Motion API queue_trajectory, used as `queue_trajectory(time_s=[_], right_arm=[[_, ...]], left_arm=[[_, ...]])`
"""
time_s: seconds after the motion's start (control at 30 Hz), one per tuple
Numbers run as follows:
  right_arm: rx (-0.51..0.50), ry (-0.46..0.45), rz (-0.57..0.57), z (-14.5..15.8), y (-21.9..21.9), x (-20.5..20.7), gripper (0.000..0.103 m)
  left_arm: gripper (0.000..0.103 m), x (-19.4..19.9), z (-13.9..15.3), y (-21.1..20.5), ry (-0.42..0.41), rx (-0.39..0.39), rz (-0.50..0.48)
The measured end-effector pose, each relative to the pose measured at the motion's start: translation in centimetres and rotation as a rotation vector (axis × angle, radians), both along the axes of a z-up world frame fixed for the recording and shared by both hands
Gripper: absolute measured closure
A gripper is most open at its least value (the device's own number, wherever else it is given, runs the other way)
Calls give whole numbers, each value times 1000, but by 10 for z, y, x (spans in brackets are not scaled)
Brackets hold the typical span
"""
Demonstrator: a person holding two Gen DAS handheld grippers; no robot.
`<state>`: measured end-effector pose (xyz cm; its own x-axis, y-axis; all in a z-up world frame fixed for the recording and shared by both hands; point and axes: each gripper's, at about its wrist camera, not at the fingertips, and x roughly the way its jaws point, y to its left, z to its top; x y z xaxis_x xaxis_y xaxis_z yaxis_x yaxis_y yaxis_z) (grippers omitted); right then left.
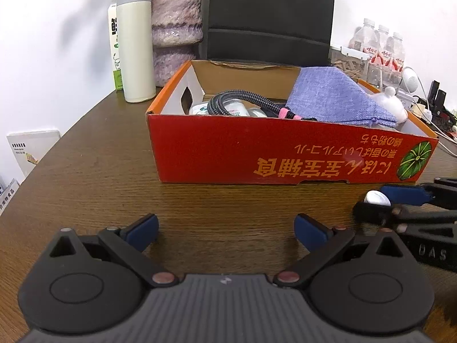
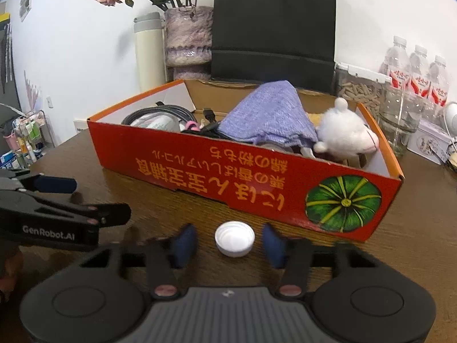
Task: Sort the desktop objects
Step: 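Grasp the white bottle cap on the desk with the right tool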
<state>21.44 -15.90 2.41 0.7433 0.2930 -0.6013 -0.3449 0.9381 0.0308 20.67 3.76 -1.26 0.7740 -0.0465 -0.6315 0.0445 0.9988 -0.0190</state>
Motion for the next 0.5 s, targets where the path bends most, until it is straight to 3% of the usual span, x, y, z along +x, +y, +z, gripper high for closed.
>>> queue_trajectory(time_s=[0.5], right_arm=[[27, -75, 8, 10, -2, -12, 76]], left_arm=[[0, -1, 2, -1, -17, 8, 14]])
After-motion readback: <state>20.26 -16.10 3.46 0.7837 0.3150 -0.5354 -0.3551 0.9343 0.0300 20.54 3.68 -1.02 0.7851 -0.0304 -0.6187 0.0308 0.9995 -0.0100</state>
